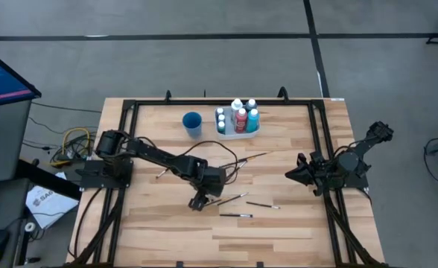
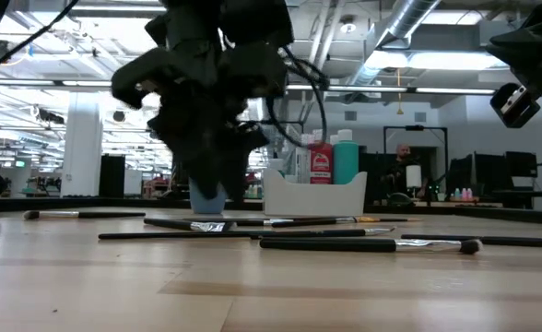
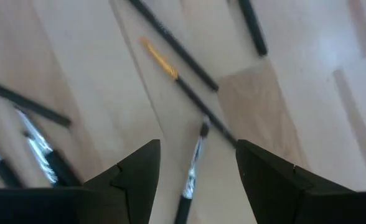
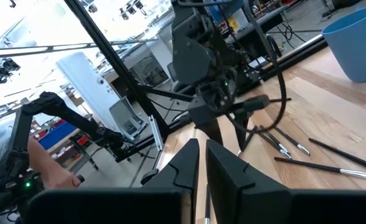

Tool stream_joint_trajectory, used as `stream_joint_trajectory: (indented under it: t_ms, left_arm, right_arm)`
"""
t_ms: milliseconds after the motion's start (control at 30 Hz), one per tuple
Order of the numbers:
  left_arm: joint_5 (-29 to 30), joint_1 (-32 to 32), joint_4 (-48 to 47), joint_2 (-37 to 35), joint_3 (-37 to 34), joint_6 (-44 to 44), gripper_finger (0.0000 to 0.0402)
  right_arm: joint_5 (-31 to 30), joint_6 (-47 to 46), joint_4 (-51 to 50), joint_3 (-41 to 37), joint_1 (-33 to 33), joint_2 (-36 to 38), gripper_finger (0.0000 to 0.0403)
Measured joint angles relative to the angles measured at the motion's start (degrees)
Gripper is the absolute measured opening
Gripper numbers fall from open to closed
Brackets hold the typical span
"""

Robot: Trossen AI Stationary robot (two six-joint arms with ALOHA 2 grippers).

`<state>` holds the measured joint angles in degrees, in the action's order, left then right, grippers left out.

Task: Pick & Place Paint Supplies
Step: Put the silver and black paint brush into the blue cup

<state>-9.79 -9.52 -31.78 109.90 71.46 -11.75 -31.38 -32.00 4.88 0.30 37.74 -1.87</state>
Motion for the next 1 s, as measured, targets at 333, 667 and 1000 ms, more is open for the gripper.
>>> stream_joint_trajectory:
  t_ms: [333,667,1000]
  left_arm:
    - [1.9,-1.0,1.0,3.8,0.2,0.0,0.0183]
    - [2.9,-1.0,1.1,3.9,0.2,0.0,0.0099]
    - [4.4,-1.3,0.8,4.4,0.2,0.2,0.0011]
  right_arm:
    - [0.0,0.0,-0.1,0.0,0.0,0.0,0.0024]
    - [0.0,0.0,-0.1,0.0,0.0,0.0,0.0025]
    - [0.0,0.0,-0.1,0.0,0.0,0.0,0.0024]
